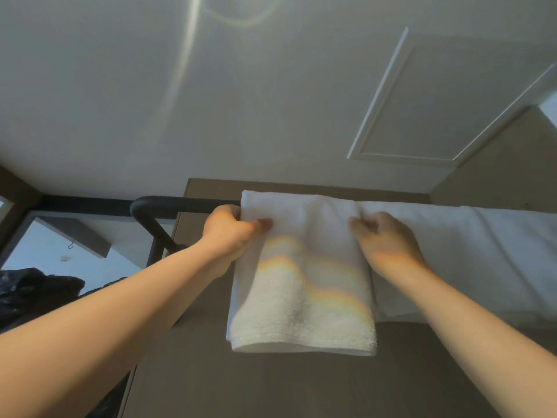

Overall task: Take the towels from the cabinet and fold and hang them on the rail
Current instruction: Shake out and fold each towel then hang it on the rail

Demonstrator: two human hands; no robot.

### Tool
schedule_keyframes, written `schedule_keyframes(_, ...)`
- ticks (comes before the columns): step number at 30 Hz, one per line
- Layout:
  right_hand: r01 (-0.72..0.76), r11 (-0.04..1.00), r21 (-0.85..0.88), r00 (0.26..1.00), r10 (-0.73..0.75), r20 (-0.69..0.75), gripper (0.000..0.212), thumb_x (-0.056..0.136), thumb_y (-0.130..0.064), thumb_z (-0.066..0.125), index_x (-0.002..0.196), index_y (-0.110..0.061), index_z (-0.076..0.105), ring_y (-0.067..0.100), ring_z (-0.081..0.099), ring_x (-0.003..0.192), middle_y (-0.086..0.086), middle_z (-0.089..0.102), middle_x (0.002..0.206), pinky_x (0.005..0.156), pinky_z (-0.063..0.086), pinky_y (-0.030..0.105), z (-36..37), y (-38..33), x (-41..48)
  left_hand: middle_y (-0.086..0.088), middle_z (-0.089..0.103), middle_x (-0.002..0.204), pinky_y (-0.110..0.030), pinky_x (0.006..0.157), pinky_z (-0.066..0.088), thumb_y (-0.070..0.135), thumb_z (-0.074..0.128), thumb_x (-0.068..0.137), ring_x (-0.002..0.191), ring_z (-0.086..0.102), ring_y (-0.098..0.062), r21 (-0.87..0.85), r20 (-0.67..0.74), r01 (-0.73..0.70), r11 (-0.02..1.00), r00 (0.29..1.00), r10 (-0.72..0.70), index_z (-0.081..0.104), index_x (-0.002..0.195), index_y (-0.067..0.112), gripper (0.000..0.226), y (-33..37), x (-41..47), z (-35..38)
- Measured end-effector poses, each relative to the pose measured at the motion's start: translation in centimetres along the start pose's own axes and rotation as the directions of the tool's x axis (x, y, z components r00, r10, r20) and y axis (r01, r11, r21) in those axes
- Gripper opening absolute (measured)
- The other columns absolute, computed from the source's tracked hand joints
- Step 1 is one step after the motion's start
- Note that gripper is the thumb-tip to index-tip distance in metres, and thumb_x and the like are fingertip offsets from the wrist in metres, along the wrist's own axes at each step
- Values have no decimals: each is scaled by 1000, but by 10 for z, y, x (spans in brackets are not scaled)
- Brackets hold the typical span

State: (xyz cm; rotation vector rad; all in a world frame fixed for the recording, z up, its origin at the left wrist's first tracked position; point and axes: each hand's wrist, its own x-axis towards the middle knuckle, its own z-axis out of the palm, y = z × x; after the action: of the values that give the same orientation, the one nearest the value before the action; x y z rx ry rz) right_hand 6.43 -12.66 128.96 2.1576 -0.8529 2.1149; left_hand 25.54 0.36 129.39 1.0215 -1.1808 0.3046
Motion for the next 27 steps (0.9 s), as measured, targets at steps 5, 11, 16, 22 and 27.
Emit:
schedule_keyframes(5,-101,953,285,986,58,154,37,96,-41,56,80,-7,60,25,59,76,7,62,77,62,41,32,5,-4,0,2,68,77,-27,63,55,26,76,84,71,67,-17,-8,-166,-115,993,980,112,65,75,20,15,-2,2,1)
schedule_keyframes(11,65,991,117,992,-52,-114,41,95,-41,57,67,-14,42,26,48,77,9,48,75,60,25,32,0,-17,26,-3,69,81,-31,64,53,29,73,85,76,66,-22,162,-247,-263,951,922,297,69,88,8,22,15,17,5)
schedule_keyframes(16,92,994,-59,981,-101,-168,37,97,-43,53,93,-7,58,36,58,106,19,62,109,71,35,34,1,-34,49,-15,67,108,-42,86,51,38,65,90,101,62,-35,388,-236,-133,912,942,238,62,108,5,38,30,46,7)
schedule_keyframes(22,47,948,-314,990,-86,-114,47,99,-44,47,121,-5,60,35,52,122,18,53,132,93,44,38,10,-41,53,-14,62,121,-38,88,47,51,51,95,112,58,-34,763,-167,39,646,976,138,60,114,10,46,34,69,9)
schedule_keyframes(27,75,947,-313,980,-128,-154,42,100,-41,46,120,-6,57,35,51,118,17,48,129,88,44,39,13,-36,44,-15,62,122,-37,87,40,57,39,97,118,51,-36,805,-165,-36,592,945,283,59,117,11,55,19,61,8)
